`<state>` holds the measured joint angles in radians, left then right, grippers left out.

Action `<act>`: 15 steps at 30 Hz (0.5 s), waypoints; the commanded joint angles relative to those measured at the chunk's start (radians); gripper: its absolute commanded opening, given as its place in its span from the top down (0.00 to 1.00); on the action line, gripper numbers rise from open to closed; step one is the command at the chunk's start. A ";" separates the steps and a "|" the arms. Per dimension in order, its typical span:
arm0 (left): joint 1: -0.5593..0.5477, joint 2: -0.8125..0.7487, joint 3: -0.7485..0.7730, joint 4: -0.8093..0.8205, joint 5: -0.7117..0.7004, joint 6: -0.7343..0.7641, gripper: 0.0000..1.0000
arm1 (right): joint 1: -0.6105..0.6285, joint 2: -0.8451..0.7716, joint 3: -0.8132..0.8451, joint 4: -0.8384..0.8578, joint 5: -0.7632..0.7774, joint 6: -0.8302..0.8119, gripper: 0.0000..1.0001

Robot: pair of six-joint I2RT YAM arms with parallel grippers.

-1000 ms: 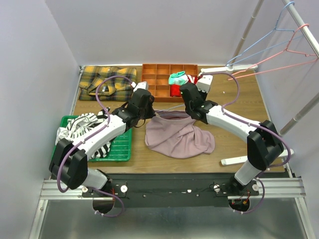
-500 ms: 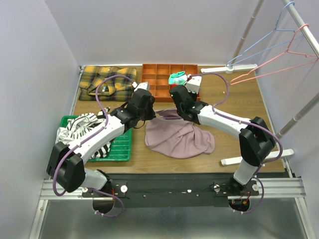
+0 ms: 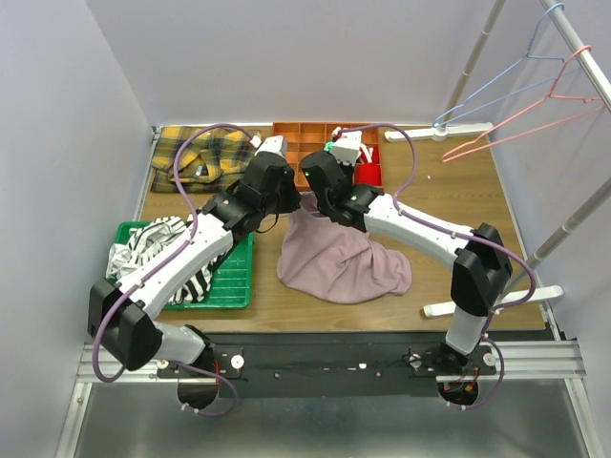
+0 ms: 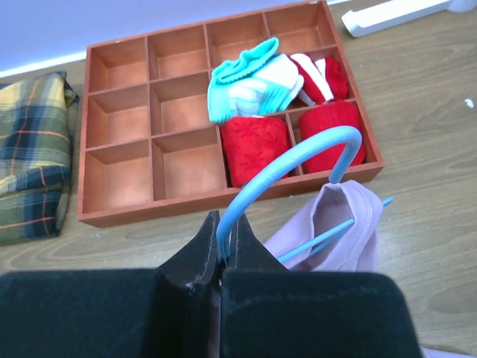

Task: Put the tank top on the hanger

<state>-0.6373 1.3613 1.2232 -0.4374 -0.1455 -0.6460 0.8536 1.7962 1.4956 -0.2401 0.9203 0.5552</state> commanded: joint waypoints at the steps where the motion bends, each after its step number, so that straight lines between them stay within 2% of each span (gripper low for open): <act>1: 0.002 -0.088 0.009 -0.041 -0.037 0.025 0.53 | 0.005 -0.003 0.074 -0.048 0.045 -0.047 0.99; 10: 0.025 -0.272 0.085 -0.096 -0.045 0.117 0.42 | 0.005 -0.066 0.170 -0.050 0.005 -0.233 0.99; 15: 0.041 -0.333 0.148 -0.020 -0.034 0.206 0.42 | 0.007 -0.061 0.405 -0.087 -0.072 -0.458 0.99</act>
<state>-0.6094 1.0748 1.3075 -0.5095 -0.1711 -0.5400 0.8558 1.7897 1.6901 -0.3149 0.9066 0.3305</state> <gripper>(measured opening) 0.580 0.052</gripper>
